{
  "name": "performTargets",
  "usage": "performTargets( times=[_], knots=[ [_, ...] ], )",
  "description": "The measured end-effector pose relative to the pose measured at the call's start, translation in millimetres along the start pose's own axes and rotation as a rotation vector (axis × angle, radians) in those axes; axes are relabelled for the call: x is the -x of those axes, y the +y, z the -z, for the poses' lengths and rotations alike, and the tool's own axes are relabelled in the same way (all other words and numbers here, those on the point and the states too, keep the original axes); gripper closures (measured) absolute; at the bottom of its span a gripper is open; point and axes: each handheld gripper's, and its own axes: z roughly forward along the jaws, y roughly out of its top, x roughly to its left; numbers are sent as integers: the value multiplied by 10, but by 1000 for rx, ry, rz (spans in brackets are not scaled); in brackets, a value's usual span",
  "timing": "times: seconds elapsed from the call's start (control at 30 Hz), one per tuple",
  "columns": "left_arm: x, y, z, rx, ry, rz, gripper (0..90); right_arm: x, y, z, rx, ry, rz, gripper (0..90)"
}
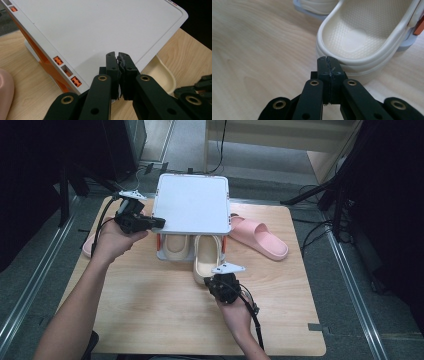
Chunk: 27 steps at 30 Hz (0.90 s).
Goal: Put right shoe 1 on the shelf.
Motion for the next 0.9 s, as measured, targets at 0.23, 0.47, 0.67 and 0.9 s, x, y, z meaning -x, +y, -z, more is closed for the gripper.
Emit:
performTargets(
  times=[0.23,0.47,0.67,0.9],
  knots=[
    [2,-1,-1,1,-2,-3,865,198,188,-133,27,-19,-18,900],
    [10,-3,-6,4,-2,-8,862,329,315,-269,47,-32,-50,900],
    [11,-4,-8,4,-6,-9,859,382,388,-375,60,-41,-55,894],
    [31,-6,-15,7,-5,-29,858,473,422,-435,79,-26,-87,894]
  ],
)
